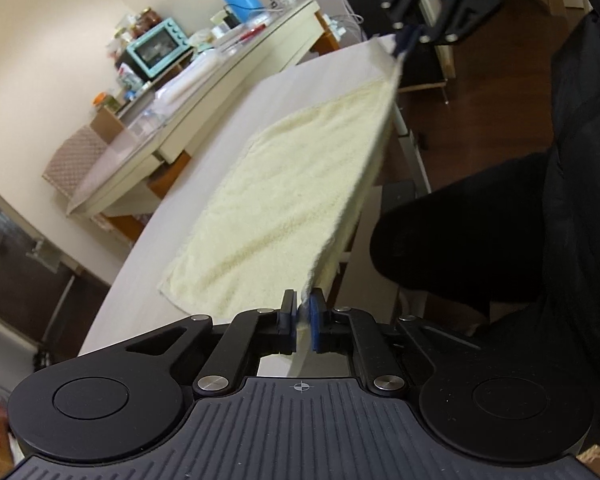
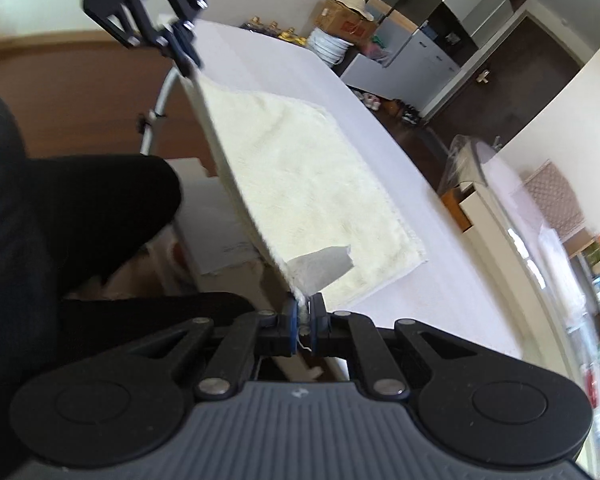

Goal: Fold towel
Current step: 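Lift the towel with both grippers and fold the held edge over the rest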

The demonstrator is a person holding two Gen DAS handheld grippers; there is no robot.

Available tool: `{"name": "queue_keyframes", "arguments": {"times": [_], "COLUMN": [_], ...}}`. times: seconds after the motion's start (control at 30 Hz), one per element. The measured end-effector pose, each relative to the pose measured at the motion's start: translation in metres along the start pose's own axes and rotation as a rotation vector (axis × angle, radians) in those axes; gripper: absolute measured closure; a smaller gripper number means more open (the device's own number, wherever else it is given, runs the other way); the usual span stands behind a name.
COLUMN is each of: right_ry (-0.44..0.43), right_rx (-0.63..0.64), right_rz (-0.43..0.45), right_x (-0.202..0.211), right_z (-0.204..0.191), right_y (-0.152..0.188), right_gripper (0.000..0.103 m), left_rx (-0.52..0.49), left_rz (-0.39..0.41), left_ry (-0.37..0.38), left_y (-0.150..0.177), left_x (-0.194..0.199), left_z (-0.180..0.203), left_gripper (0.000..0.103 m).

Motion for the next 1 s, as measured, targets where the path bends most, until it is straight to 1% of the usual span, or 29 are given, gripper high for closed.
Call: {"name": "queue_keyframes", "arguments": {"times": [0.1, 0.2, 0.3, 0.37, 0.5, 0.57, 0.7, 0.87, 1.0], "right_ry": [-0.002, -0.028, -0.074, -0.078, -0.048, -0.060, -0.080, -0.106, -0.127], "right_rx": [-0.036, -0.074, -0.140, -0.165, -0.200, -0.259, -0.347, -0.398, -0.450], "right_rz": [0.007, 0.014, 0.034, 0.039, 0.045, 0.036, 0.001, -0.039, -0.067], "right_x": [0.004, -0.002, -0.015, -0.026, -0.053, -0.072, -0.106, -0.141, -0.164], "right_z": [0.007, 0.018, 0.039, 0.055, 0.087, 0.107, 0.133, 0.147, 0.156], "right_y": [0.003, 0.004, -0.002, -0.007, -0.023, -0.028, -0.030, -0.027, -0.022], "right_gripper": [0.096, 0.096, 0.096, 0.096, 0.096, 0.096, 0.096, 0.096, 0.096], "left_rx": [0.054, 0.129, 0.190, 0.224, 0.252, 0.282, 0.357, 0.408, 0.434], "left_rz": [0.005, 0.013, 0.014, 0.017, 0.005, -0.010, -0.035, -0.064, -0.085], "left_ry": [0.037, 0.041, -0.001, -0.023, -0.088, -0.104, -0.116, -0.112, -0.099], "left_y": [-0.004, -0.009, -0.017, -0.022, -0.033, -0.035, -0.032, -0.025, -0.015], "left_x": [0.003, 0.008, 0.008, 0.005, -0.012, -0.024, -0.047, -0.072, -0.085], "left_z": [-0.005, -0.022, -0.048, -0.065, -0.109, -0.129, -0.164, -0.189, -0.195], "left_gripper": [0.096, 0.096, 0.096, 0.096, 0.096, 0.096, 0.096, 0.096, 0.096]}}
Point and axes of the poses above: each gripper's, at about its wrist camera, not at the fingertips, and x roughly against the way its jaws point, z to its right, y to its underside, the point moved 9 cm from there along -x, roughly the way its jaws point, and after that the axes turned 9 degrees about y, right-handed, at the moved point
